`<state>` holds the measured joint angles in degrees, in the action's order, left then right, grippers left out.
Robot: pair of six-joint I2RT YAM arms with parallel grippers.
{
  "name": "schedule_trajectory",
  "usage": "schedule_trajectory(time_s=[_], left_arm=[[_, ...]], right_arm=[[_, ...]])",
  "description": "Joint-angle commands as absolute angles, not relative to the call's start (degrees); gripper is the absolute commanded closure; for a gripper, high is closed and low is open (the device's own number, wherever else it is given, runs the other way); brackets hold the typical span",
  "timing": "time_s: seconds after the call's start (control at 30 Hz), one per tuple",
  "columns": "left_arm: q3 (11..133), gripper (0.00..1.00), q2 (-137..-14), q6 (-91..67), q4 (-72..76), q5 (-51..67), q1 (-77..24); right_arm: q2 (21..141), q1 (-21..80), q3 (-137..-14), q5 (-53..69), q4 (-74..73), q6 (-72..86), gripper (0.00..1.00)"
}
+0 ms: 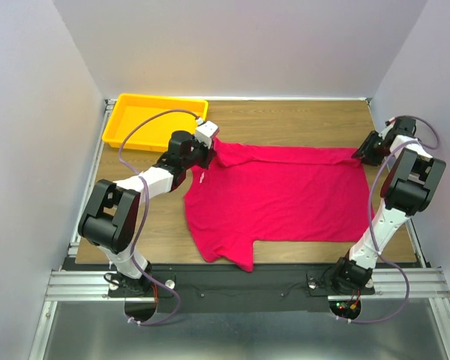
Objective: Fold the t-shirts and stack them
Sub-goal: Fold the tshirt
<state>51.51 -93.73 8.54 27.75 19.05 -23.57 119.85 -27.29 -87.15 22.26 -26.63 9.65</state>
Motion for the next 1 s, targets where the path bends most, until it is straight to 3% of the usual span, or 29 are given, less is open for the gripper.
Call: schedule_trajectory(time_s=[0.0,0.1,0.13,0.27,0.67,0.97], left_arm=[[54.05,1.00,-93.16,9.23,29.09,19.42,-23.91],[54.05,1.00,-92.99,9.23,29.09,19.51,-23.82],[54.05,1.00,-93.08,9.23,29.00,19.42,-23.91],[54.05,1.00,-92.81,9.49,28.83,19.25,-23.91],[53.61,1.00,-91.93,10.11,28.48,18.37,-23.91],[53.44,1.00,-91.58,10.55,27.77,18.11,-23.82]], right_arm=[[119.79,-26.90,-90.35,22.32,-25.31,9.05,0.58],[119.53,-26.89,-90.70,22.76,-24.52,8.70,0.74],[119.27,-26.89,-90.88,22.76,-24.35,8.70,0.83],[118.74,-26.89,-91.49,22.33,-23.03,7.74,0.99],[116.37,-26.89,-89.30,20.48,-15.57,3.00,0.99],[113.39,-26.89,-84.47,30.15,-15.47,-8.25,1.00]])
